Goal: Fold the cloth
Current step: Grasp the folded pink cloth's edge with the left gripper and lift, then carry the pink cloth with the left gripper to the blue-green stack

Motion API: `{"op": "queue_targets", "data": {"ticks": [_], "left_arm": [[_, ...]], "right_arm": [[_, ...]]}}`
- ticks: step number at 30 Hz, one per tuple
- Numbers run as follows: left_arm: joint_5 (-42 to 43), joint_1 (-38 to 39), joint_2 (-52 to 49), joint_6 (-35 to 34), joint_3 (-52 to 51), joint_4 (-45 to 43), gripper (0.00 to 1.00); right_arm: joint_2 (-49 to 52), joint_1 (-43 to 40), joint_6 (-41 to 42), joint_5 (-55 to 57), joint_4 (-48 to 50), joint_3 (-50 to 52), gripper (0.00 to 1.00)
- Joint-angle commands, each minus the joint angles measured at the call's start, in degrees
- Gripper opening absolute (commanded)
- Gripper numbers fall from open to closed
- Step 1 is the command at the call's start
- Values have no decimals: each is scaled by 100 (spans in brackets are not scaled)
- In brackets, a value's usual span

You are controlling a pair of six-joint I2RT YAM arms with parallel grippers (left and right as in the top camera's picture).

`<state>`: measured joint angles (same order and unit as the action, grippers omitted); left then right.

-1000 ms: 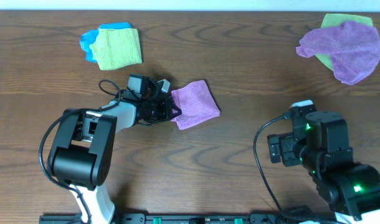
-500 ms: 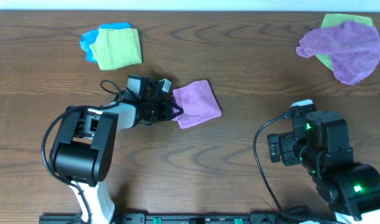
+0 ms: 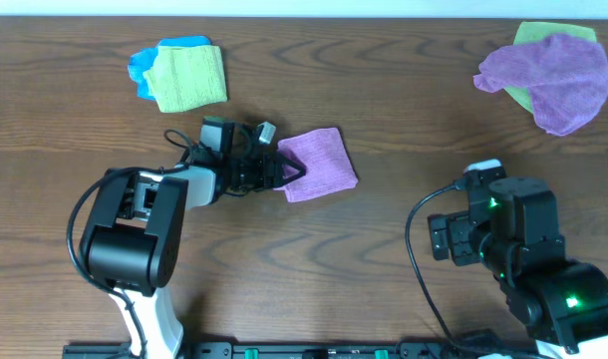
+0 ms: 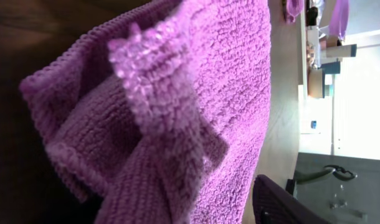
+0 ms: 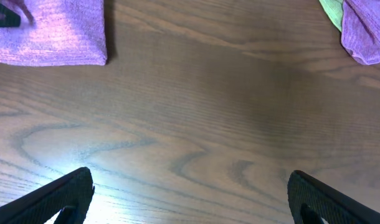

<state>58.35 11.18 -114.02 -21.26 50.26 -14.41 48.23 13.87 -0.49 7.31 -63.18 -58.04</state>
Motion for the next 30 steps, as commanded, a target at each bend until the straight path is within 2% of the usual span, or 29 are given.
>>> {"op": "queue_targets", "data": {"ticks": [1,5,8,11,17,30], "left_arm": [[-275,-181,-98,-22,-48,68,63],[-284,-227,175,-20,-48,70,68],[-304,-225,391,-20,-48,83,79],[-295,-227,553,-22,-48,87,85],[-343,-227,723,-13,-48,260,89],[-946,-560,892,616,-48,1292,96]], "right_arm": [[-31,-46,-48,37,0,0,99],[-31,-46,-48,37,0,0,99],[-31,-46,-48,39,4,0,99],[-31,-46,-48,37,7,0,99],[-31,-46,-46,37,20,0,99],[-31,-46,-48,11,11,0,99]]}}
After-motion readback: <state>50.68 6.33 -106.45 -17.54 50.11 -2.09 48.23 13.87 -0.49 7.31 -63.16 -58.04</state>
